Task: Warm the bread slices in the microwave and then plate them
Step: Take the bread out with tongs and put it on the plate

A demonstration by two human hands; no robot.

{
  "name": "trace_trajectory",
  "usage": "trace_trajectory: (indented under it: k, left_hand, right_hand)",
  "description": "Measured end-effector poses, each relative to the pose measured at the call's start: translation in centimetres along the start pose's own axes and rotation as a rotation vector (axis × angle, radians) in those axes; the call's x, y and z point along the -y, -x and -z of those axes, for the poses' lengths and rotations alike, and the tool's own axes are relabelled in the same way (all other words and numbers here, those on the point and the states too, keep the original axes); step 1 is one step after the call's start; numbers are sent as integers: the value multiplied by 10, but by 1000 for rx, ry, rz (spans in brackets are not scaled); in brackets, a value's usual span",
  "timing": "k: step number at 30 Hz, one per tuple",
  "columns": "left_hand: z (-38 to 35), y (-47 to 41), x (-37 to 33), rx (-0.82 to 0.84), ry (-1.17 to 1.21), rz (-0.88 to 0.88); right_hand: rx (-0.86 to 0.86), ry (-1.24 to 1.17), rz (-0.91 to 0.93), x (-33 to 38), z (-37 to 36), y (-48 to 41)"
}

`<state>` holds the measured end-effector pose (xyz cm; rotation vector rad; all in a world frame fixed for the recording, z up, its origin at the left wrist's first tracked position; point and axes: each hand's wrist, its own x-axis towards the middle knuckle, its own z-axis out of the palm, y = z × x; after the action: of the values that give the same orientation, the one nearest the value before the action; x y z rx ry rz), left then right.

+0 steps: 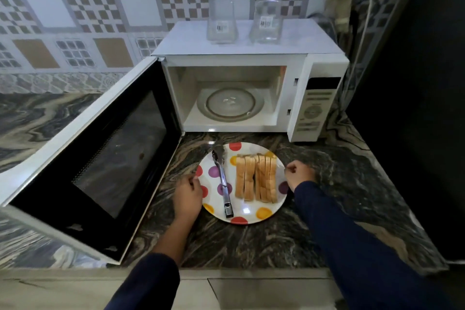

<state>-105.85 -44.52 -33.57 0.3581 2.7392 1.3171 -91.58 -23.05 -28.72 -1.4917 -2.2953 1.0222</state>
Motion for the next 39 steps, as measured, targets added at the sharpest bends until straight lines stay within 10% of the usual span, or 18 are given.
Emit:
trace_trajectory:
  k: [15, 39]
  left_hand:
    - [-2, 3, -7, 105, -26, 122]
    - [47, 106, -11, 61, 405, -13]
  right_hand:
    - [130, -129, -97, -25, -17, -1]
    - [-179, -476, -34, -53, 2, 129]
